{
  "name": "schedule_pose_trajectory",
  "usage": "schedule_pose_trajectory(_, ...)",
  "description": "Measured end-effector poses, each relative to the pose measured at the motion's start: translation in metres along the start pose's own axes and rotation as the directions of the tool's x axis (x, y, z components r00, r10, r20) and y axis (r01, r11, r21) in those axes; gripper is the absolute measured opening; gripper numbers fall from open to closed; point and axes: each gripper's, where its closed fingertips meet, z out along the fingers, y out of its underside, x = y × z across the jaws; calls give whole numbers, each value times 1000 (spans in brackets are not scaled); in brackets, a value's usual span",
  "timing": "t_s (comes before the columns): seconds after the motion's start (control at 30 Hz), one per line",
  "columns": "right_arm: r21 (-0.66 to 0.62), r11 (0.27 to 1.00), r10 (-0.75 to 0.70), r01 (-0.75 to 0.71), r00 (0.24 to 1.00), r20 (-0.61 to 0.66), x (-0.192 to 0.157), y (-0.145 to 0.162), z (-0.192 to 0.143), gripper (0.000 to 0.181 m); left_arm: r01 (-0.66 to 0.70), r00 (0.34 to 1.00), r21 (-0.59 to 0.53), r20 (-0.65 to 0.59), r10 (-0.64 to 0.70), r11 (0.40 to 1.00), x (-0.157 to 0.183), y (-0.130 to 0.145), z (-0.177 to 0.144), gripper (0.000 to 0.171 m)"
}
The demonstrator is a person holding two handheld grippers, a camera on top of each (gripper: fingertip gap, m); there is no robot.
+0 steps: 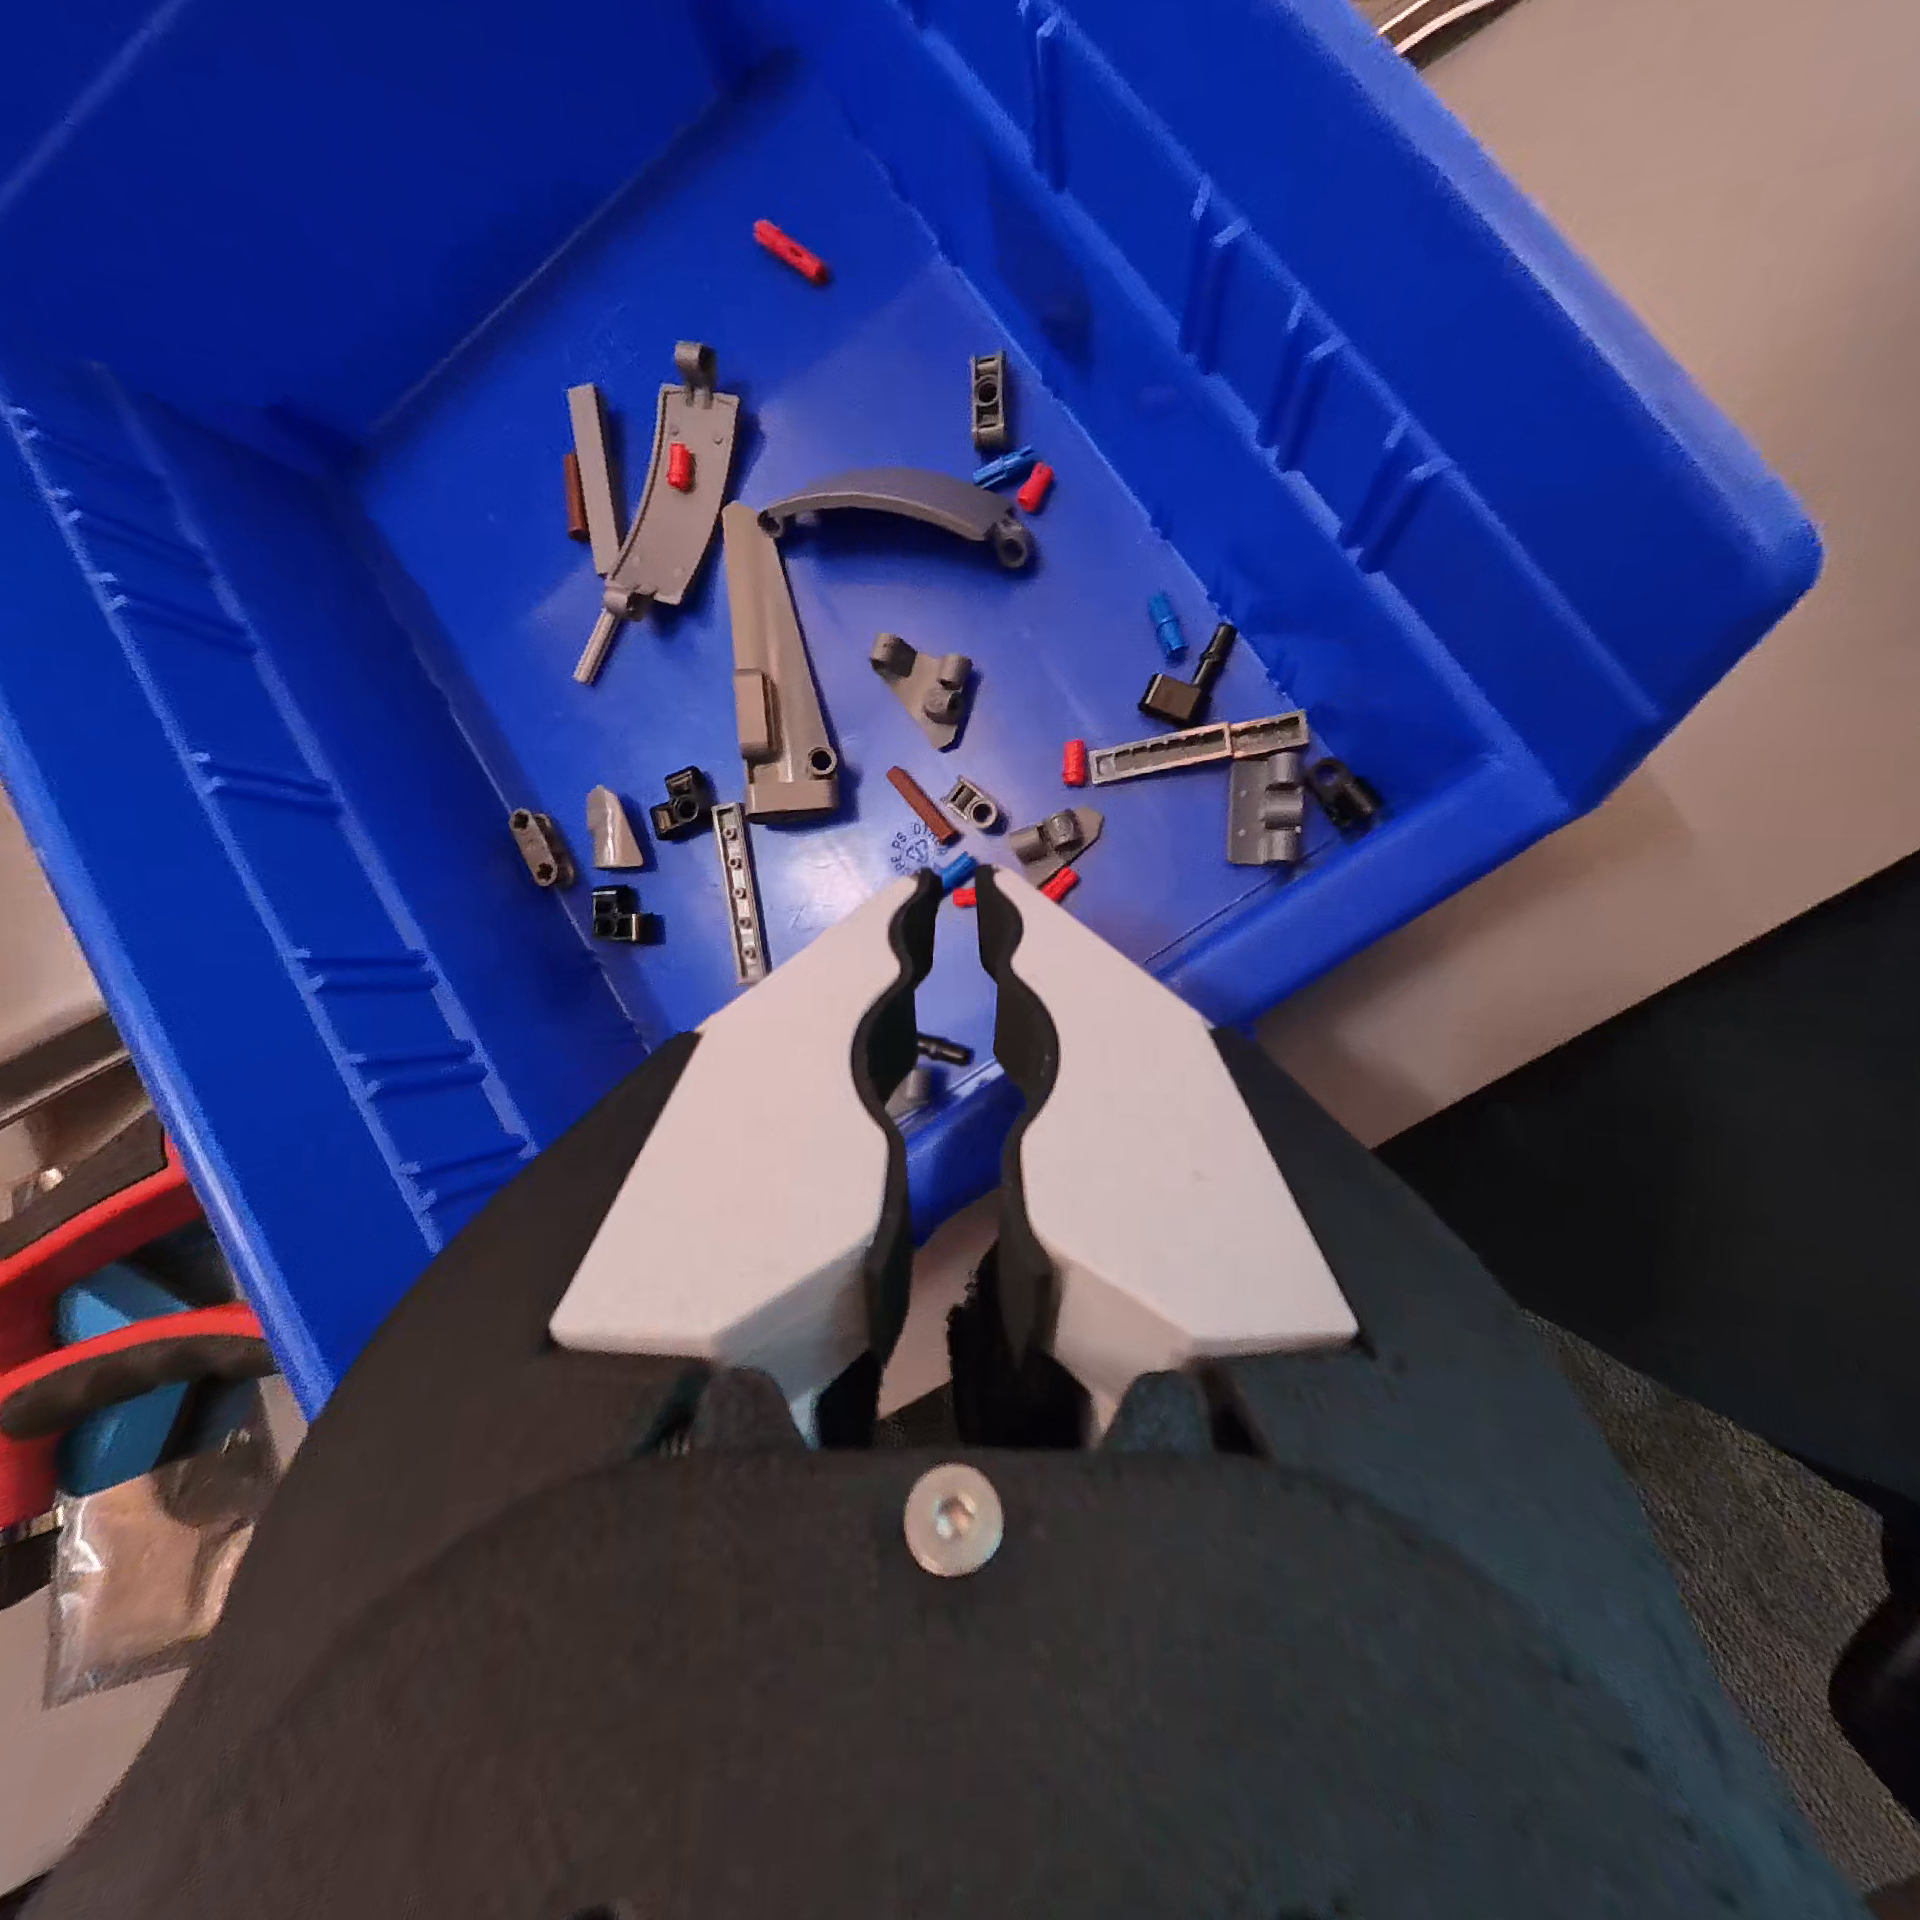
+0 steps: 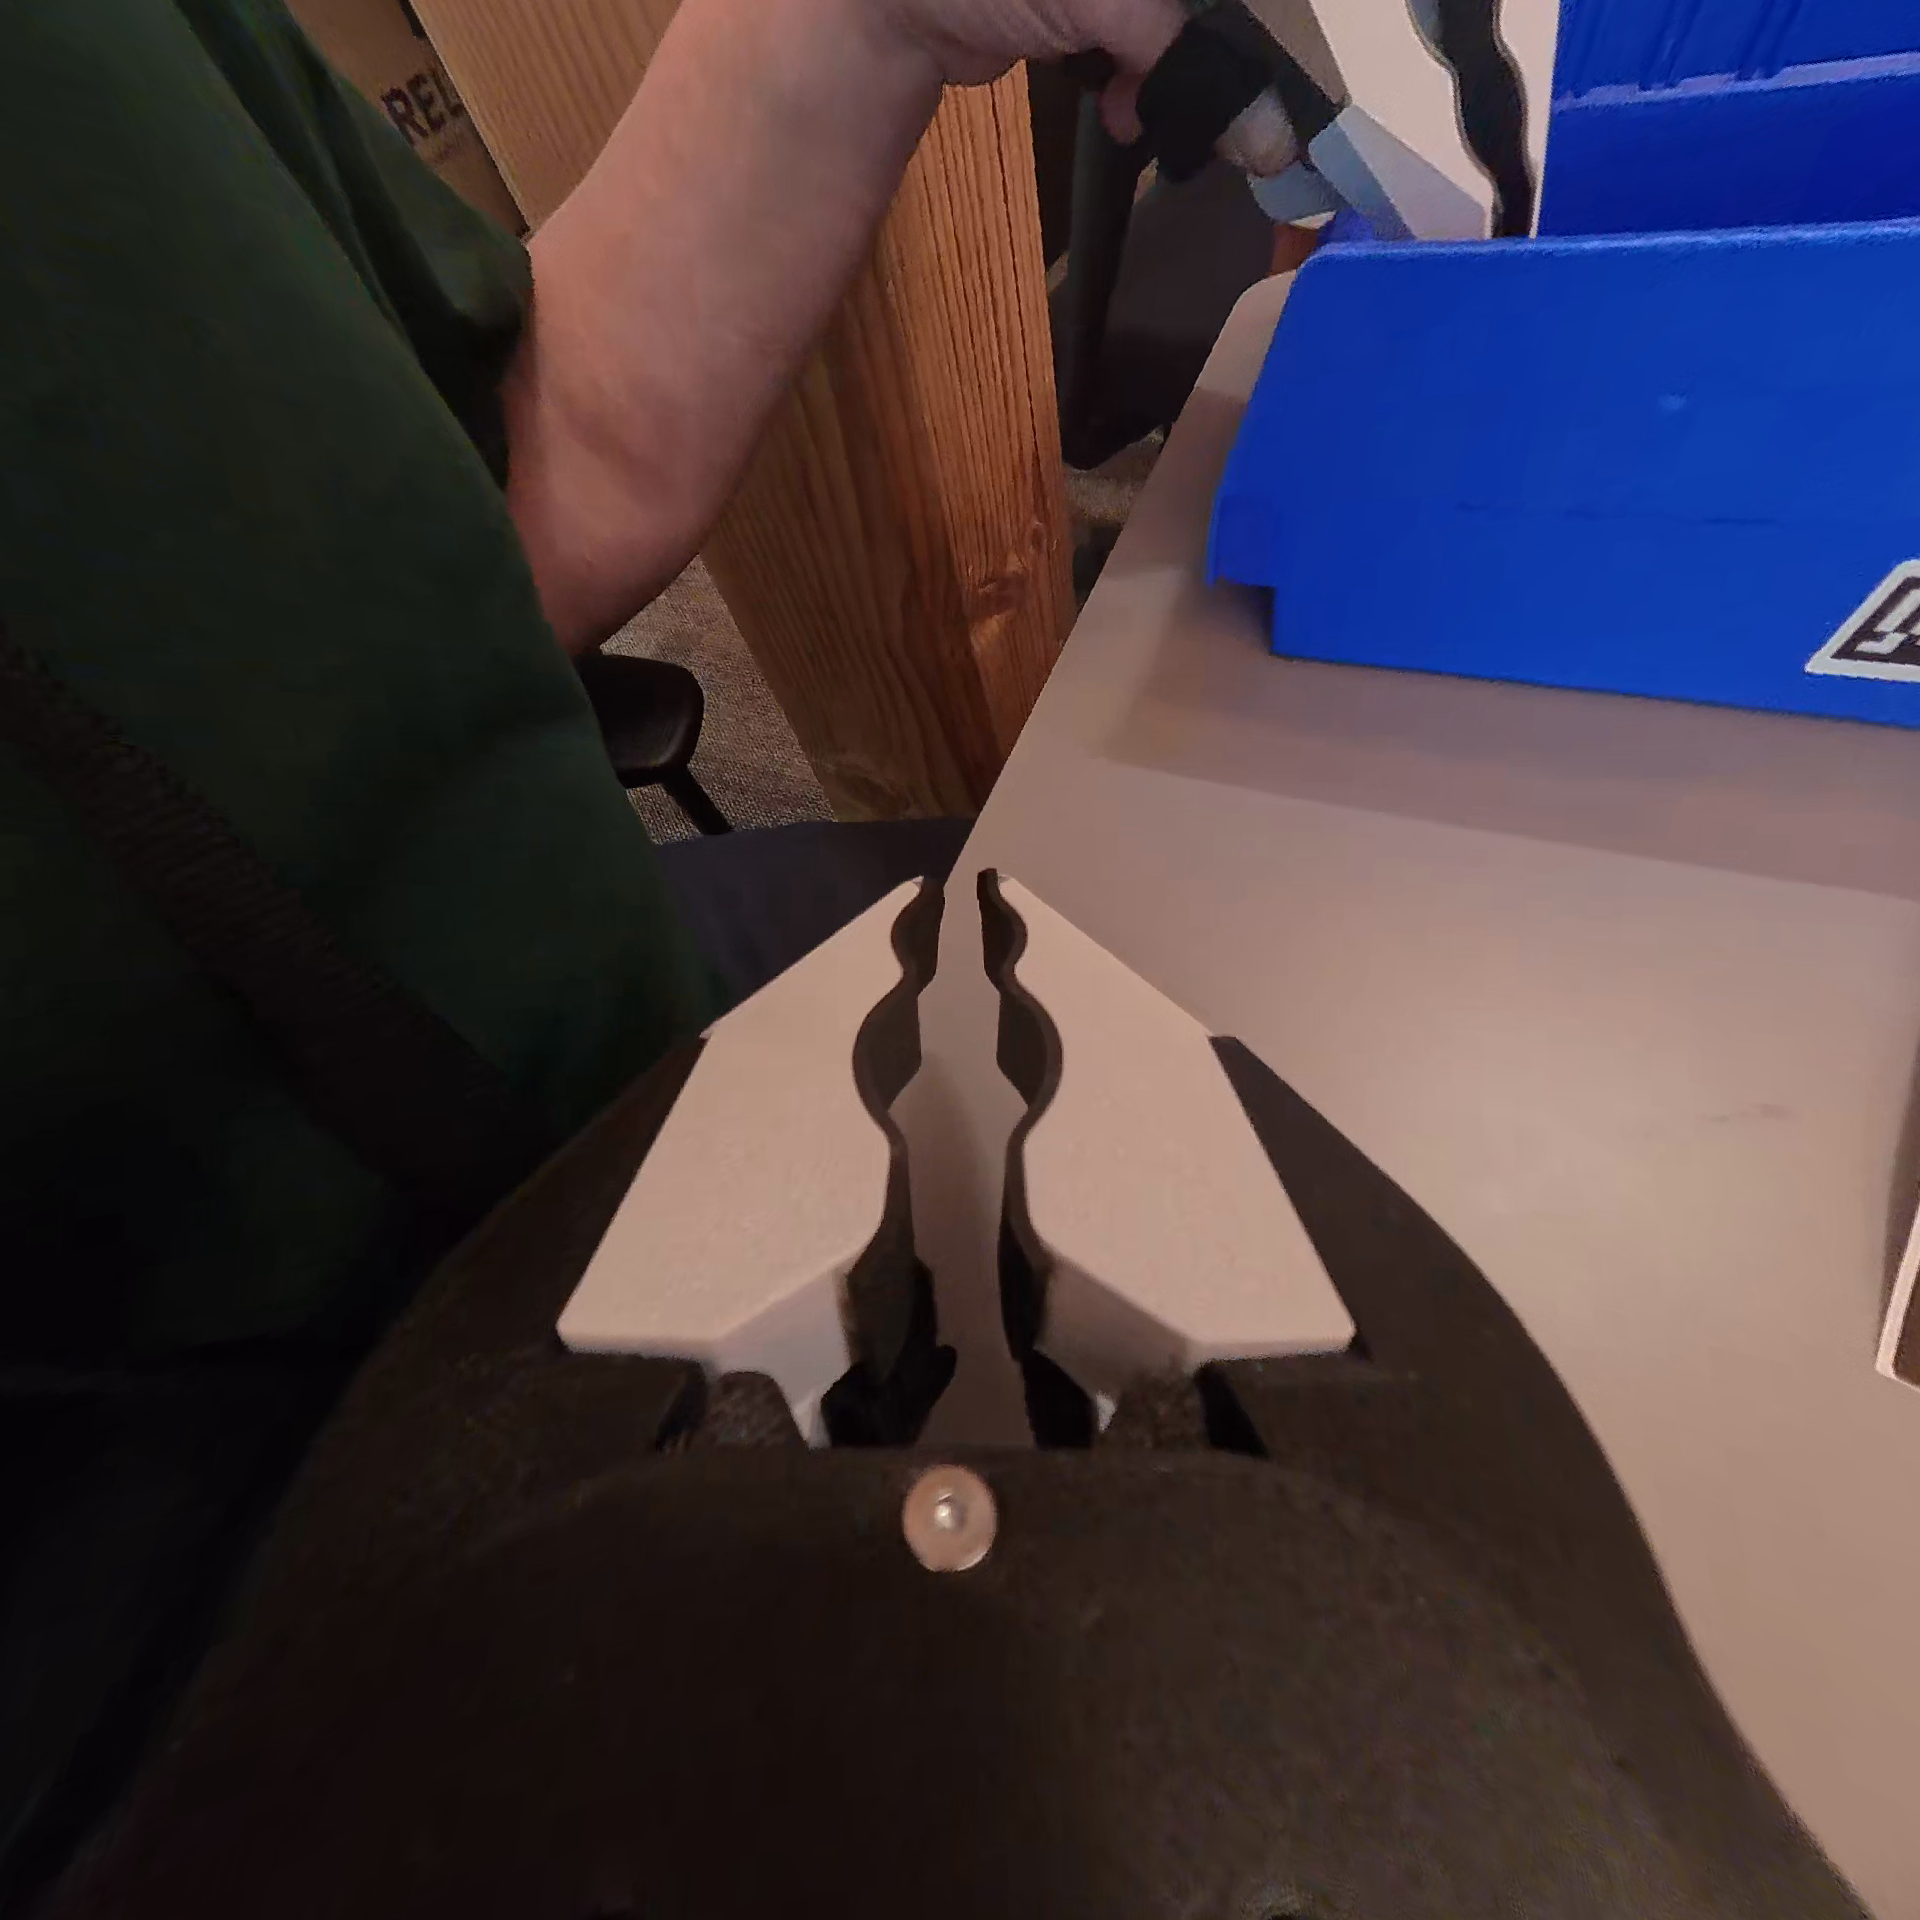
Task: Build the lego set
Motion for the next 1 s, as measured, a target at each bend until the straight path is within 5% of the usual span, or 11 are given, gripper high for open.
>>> schedule_pose_trajectory(0.47, -3, 1000, 4, -4, 998, 58, 0, 0, 13, 6, 105, 994, -60, 43, -102, 993, -13, 15, 3, 7)
schedule_pose_trajectory(1.0, -54, 997, 53, -48, 994, 93, 1, 8, 27, 6, 63, 997, 44, -39, -61, 997, 7, 8, 8, 5)
